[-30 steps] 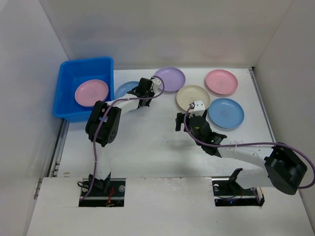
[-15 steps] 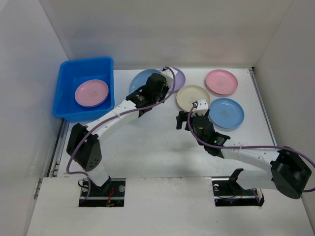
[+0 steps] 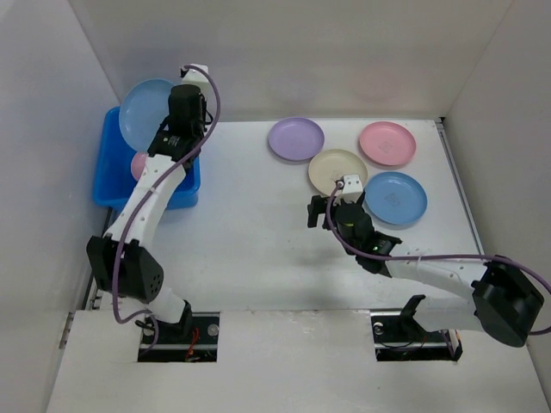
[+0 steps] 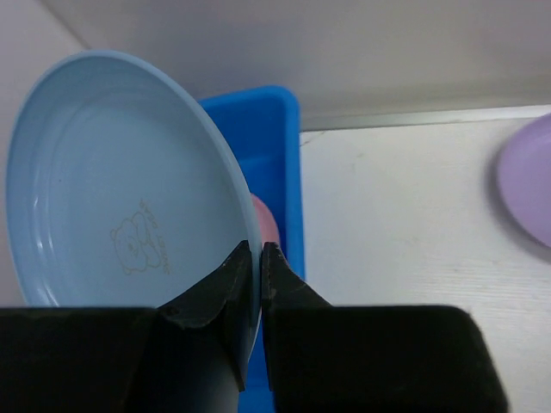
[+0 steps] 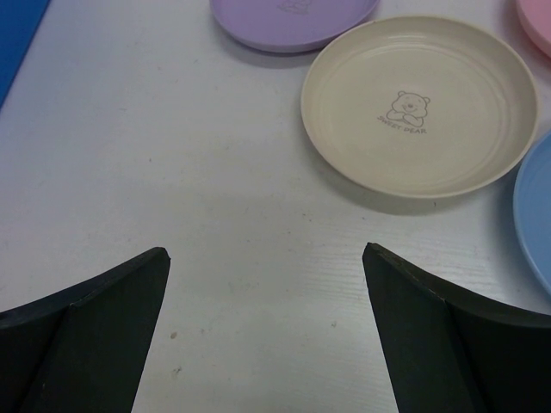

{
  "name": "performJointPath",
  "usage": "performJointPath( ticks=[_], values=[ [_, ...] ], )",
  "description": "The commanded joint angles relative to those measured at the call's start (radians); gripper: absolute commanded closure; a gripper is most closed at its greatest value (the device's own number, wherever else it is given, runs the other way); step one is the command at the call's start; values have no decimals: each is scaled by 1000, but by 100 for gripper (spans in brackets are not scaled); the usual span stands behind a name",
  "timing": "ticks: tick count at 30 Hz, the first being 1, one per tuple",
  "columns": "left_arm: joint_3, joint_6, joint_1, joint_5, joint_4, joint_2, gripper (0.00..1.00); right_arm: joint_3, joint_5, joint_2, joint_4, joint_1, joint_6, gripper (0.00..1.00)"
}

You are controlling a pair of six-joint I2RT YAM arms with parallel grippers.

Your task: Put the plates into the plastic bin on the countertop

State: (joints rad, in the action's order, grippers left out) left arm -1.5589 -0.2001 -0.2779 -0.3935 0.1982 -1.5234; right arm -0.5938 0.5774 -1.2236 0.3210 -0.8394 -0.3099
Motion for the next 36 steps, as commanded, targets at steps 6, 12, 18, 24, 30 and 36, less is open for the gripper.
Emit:
performJointPath(
  ticks=[6, 12, 18, 24, 30, 36],
  values=[
    [-26, 108, 173, 105, -95, -217, 99, -35, 1, -50, 36, -10, 5, 0],
    [-44, 114, 219, 114, -141, -311, 99, -55, -2, -102, 29, -10, 9, 0],
    [-47, 136, 240, 172, -186, -380, 99, -64, -2, -129, 29, -11, 11, 0],
    [-49, 143, 263, 189, -218, -423, 96, -70, -2, -151, 29, -11, 15, 0],
    [-37, 156, 280, 194, -240, -452, 86, -75, -2, -160, 29, -11, 17, 0],
    [-12, 157, 274, 186, -273, -405, 63, -83, -2, -172, 29, -11, 18, 0]
  ],
)
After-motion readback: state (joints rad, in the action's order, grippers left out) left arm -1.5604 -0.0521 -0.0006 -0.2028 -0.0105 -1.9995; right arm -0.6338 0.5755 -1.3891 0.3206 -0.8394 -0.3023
